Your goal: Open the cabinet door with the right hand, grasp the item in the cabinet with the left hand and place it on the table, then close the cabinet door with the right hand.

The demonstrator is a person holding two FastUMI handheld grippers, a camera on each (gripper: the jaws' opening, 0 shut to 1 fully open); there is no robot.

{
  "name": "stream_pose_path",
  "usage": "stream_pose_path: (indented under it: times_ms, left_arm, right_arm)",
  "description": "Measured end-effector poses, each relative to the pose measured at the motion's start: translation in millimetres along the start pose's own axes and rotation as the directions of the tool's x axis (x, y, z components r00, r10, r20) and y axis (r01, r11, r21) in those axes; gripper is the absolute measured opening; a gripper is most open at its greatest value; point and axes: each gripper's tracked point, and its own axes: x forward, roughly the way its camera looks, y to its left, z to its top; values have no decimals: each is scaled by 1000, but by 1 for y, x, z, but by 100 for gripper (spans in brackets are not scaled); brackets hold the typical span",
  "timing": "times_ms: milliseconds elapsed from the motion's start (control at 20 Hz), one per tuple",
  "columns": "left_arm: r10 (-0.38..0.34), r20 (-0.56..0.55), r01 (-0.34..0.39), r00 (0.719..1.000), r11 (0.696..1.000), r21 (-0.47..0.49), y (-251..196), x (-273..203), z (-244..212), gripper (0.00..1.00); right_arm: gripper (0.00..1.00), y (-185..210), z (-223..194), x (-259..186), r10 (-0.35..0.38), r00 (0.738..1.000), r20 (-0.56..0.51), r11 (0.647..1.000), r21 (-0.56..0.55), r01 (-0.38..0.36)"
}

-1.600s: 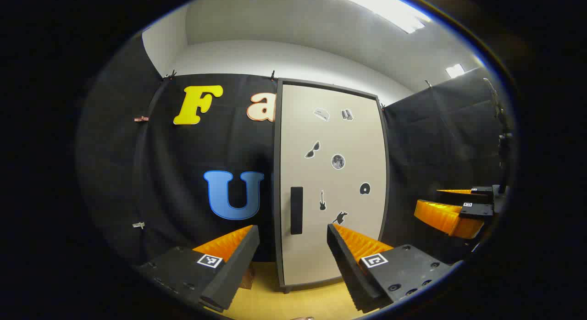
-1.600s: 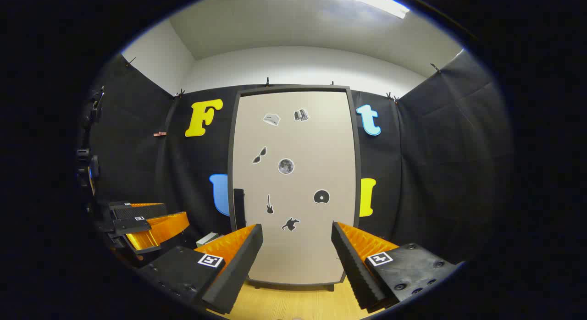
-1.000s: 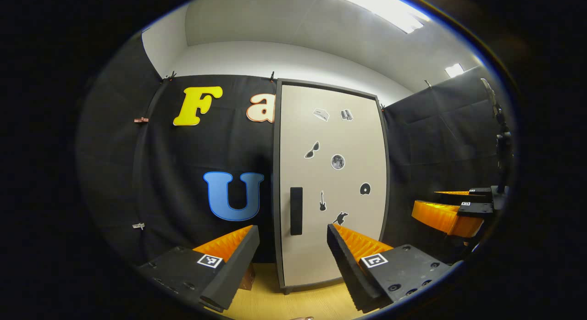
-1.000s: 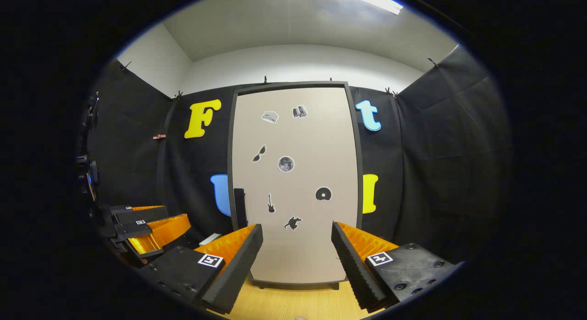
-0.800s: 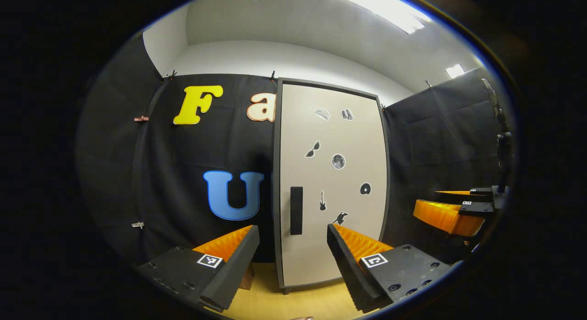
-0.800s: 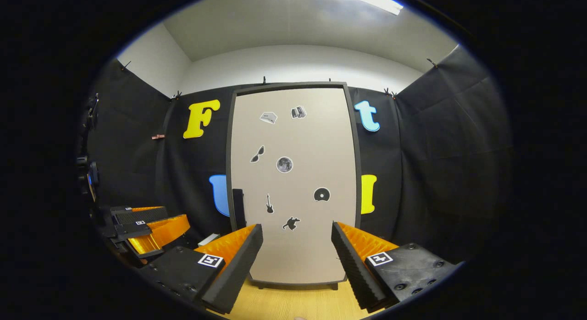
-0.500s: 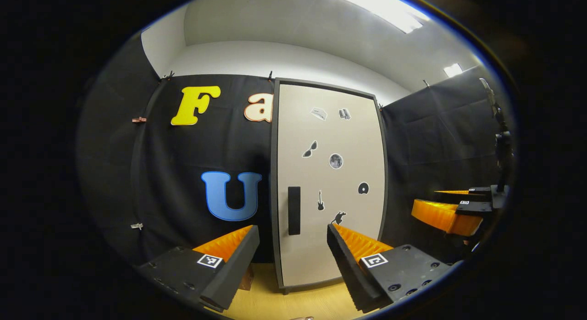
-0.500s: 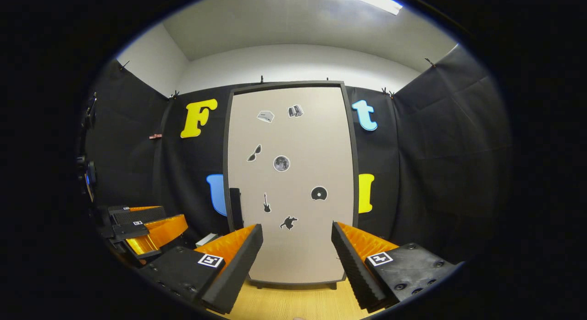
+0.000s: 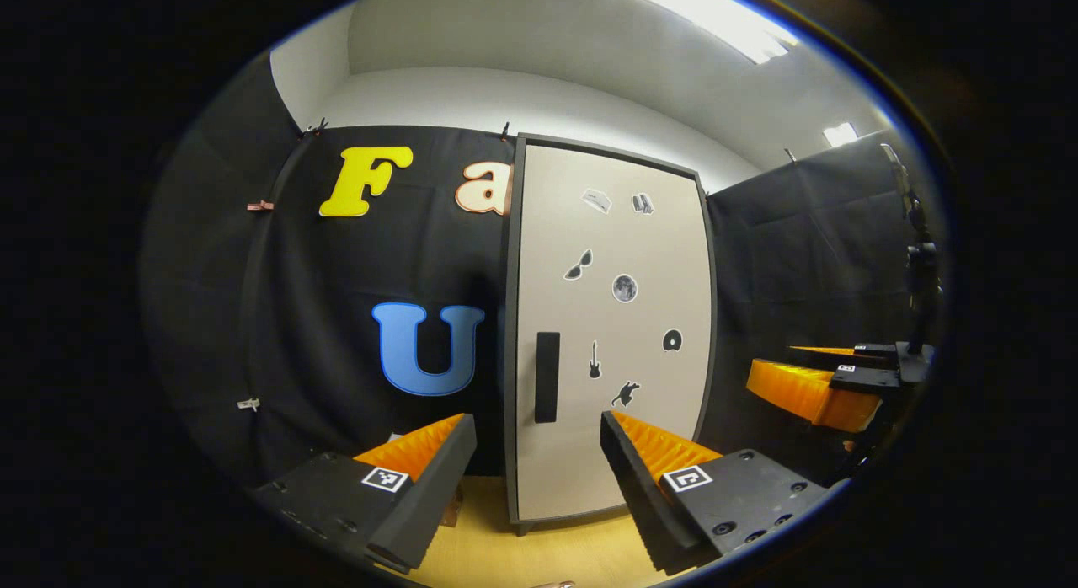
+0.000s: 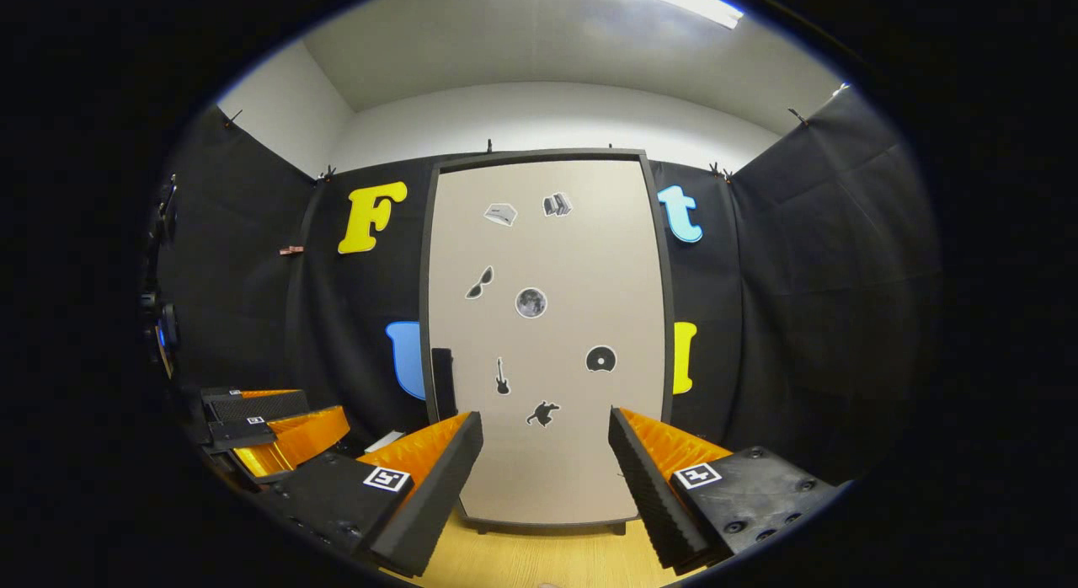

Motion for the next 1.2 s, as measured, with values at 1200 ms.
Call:
stream_pose_path:
  times_ms: [1200]
  left_arm:
    - [-4, -31, 5, 1000, 1000, 19, 68, -6, -18, 94]
  right_arm:
    - [96, 136, -69, 131, 84, 996, -25, 996, -36, -85]
